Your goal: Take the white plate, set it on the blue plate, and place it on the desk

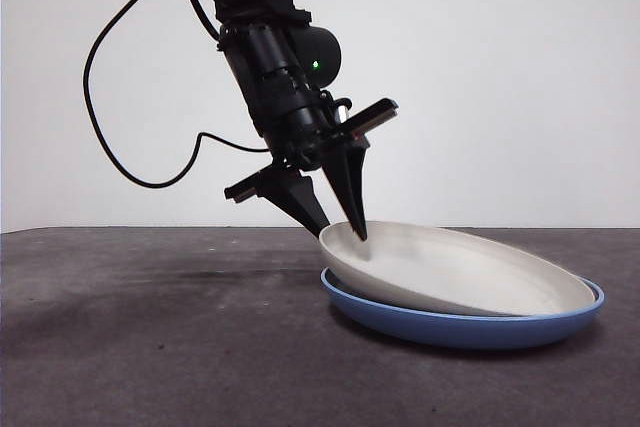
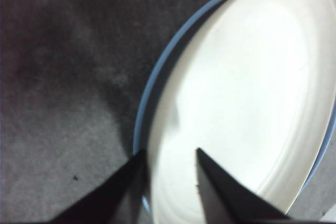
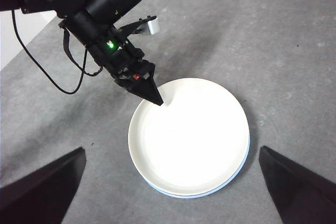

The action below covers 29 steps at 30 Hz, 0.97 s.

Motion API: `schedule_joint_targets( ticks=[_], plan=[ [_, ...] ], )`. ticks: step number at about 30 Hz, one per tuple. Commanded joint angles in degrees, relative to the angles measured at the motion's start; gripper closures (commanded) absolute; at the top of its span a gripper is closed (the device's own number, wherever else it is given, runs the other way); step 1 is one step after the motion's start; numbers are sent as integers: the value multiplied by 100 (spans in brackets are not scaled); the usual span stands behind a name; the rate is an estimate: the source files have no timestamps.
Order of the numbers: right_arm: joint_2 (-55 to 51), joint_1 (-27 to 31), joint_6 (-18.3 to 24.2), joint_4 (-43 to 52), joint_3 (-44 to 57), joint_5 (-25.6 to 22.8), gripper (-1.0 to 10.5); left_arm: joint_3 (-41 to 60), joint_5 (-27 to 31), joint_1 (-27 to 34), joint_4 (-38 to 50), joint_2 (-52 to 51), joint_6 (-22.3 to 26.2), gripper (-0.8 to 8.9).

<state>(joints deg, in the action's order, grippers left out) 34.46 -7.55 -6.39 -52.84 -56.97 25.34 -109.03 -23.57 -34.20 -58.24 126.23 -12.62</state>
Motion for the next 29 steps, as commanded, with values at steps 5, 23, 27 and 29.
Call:
schedule_joint_targets(
  ticks=[5,23,27,29],
  plan=[
    [13,-20,39,72,-107,11,371,-754,-48,-17,-363,173,323,271],
    [304,-17,-396,-380,-107,7,371,-2181,0,81,-2494,-1038,1322,267],
    [699,-15,-409,-625,-107,7,371,-2090,173,81,-2518,-1803,1384,256],
    [911,-15,-404,-636,-107,7,371,-1928,317,83,-2518,-2229,1412,251]
  ],
)
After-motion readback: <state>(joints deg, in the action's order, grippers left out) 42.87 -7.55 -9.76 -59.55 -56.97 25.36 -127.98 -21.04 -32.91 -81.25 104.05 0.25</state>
